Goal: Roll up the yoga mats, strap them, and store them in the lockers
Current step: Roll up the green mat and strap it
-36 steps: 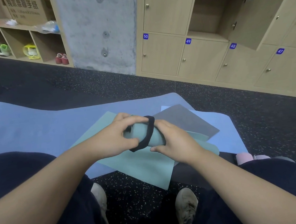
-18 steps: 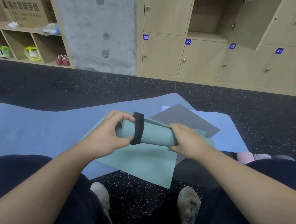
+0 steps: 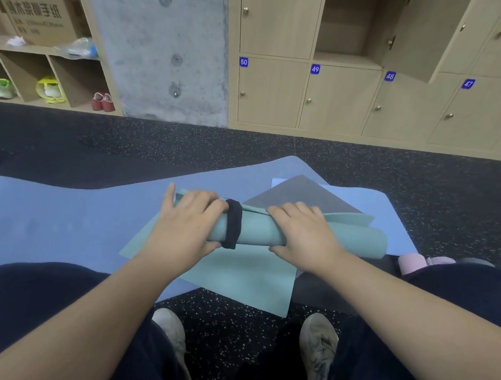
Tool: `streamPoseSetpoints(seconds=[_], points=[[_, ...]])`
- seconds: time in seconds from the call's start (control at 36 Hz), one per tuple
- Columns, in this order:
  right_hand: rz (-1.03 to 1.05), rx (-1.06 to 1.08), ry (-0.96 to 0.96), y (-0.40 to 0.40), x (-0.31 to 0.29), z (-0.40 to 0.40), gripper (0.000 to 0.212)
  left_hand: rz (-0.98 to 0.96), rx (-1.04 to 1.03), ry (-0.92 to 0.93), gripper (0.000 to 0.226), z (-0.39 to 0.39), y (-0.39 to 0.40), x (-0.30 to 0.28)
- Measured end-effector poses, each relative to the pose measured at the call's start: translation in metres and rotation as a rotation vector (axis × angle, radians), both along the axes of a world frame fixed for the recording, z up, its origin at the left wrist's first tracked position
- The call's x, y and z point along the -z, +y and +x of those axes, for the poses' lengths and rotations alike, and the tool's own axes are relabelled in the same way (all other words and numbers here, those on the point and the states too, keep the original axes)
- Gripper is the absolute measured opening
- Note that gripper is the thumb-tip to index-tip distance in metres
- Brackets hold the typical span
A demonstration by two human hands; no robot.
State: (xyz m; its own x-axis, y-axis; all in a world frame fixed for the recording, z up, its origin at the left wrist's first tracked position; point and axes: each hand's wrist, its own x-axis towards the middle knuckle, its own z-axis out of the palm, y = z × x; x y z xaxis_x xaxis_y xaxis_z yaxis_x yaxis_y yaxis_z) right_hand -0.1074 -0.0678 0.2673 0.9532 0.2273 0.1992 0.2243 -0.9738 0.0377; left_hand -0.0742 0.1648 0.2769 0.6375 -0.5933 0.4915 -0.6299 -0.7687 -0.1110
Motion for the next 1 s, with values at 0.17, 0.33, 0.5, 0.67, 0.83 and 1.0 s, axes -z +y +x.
streamPoseSetpoints(seconds=[0.17,0.33,0.5,0.67,0.83,1.0], points=[[0.017,-0.053,-0.066,0.016,0.004,-0.003,0.069,0.064,0.041,-0.001,0.077,-0.001,-0.011,0.011],[0.045,-0.105,-0.046,0.018,0.0,-0.003,0.077,0.04,0.061,-0.011,0.072,0.001,-0.012,0.015],[-0.067,0.002,0.057,0.002,0.0,0.002,0.081,-0.016,0.008,0.013,0.07,0.01,-0.004,0.018],[-0.069,0.053,0.01,-0.008,0.002,0.007,0.049,-0.013,-0.033,0.1,0.072,0.016,-0.001,0.026],[-0.047,0.078,-0.185,-0.003,-0.009,0.007,0.052,-0.081,-0.072,0.154,0.056,0.017,-0.016,0.014],[-0.034,0.102,-0.259,-0.018,-0.04,0.004,0.049,-0.047,-0.056,-0.113,0.078,0.02,-0.037,-0.017]])
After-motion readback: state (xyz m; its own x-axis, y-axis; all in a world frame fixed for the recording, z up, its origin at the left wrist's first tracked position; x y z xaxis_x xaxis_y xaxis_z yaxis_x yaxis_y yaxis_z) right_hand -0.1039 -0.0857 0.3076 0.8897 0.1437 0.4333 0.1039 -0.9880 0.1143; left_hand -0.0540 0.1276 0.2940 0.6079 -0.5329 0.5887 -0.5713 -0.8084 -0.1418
